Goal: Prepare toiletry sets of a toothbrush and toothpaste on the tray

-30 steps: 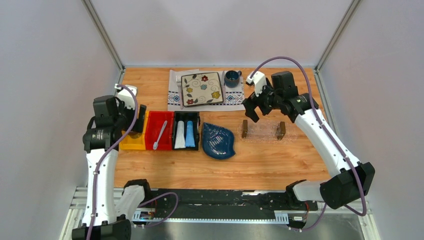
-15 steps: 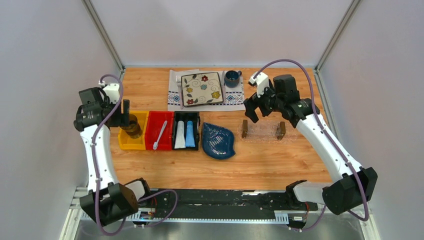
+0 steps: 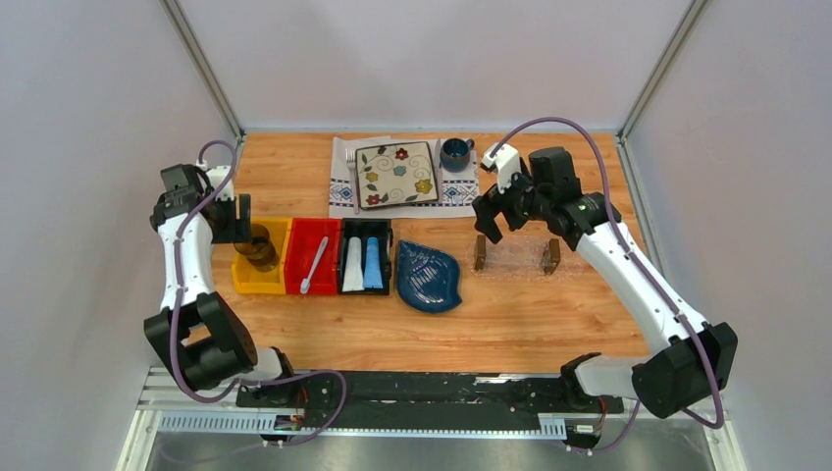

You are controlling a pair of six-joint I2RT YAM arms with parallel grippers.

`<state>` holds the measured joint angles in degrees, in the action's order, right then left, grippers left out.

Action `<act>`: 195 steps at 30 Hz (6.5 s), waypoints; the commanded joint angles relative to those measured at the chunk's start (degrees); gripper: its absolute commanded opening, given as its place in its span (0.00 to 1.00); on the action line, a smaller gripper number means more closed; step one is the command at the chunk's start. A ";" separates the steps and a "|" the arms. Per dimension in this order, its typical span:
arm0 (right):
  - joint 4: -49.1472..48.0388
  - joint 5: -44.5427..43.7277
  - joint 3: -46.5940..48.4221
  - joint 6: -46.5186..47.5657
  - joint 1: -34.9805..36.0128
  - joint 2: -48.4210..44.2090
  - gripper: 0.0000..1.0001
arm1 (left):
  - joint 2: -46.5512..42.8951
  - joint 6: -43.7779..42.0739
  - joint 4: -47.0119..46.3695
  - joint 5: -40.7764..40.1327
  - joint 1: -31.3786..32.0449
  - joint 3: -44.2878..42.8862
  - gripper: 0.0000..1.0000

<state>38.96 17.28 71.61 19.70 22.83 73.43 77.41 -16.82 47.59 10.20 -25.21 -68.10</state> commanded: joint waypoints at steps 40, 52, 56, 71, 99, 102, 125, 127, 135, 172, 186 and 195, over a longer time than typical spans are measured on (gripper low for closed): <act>2.53 0.30 0.37 1.21 1.52 3.56 1.00 | 12.16 -0.32 -2.77 7.12 -1.24 -2.31 0.42; 2.44 0.74 -0.16 1.21 1.52 3.65 1.00 | 9.87 -0.85 -2.59 7.82 -0.63 0.33 0.42; 2.35 0.74 -0.51 1.21 1.52 3.30 1.00 | 10.92 -1.02 -3.47 6.85 0.07 1.21 0.42; 2.17 0.74 -1.39 1.30 1.52 2.77 1.00 | 12.95 -0.58 -5.06 5.62 1.39 2.35 0.28; 3.84 -1.28 1.24 0.07 2.22 1.45 1.00 | 5.31 2.40 6.02 10.54 1.66 -8.54 0.00; 4.72 -3.56 3.00 -0.28 3.80 1.63 1.00 | 3.03 3.28 7.07 11.25 2.18 -10.39 0.00; 7.80 -6.82 25.67 -9.33 16.19 9.27 0.99 | -15.44 15.85 3.82 -1.49 25.64 -14.17 0.00; 7.36 -7.00 28.47 -10.91 16.63 10.85 0.98 | -15.36 16.46 3.04 -4.12 29.06 -14.17 0.00; 2.44 -6.99 35.52 -19.08 20.15 16.48 0.95 | -12.90 20.51 -1.18 -13.00 37.16 -14.35 0.00; -2.58 -20.52 56.00 -29.99 30.34 39.24 0.76 | -18.43 27.98 -21.14 -26.19 46.39 -3.19 0.00; -2.31 -25.62 57.67 -29.46 32.54 43.11 0.67 | -20.01 28.77 -23.51 -27.42 46.66 -0.72 0.00; -2.31 -27.74 59.60 -29.20 33.33 46.89 0.63 | -22.39 28.60 -24.30 -27.34 46.66 1.30 0.00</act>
<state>37.43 -8.27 127.72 -9.32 55.88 118.98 58.08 10.37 30.61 -16.49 21.04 -66.65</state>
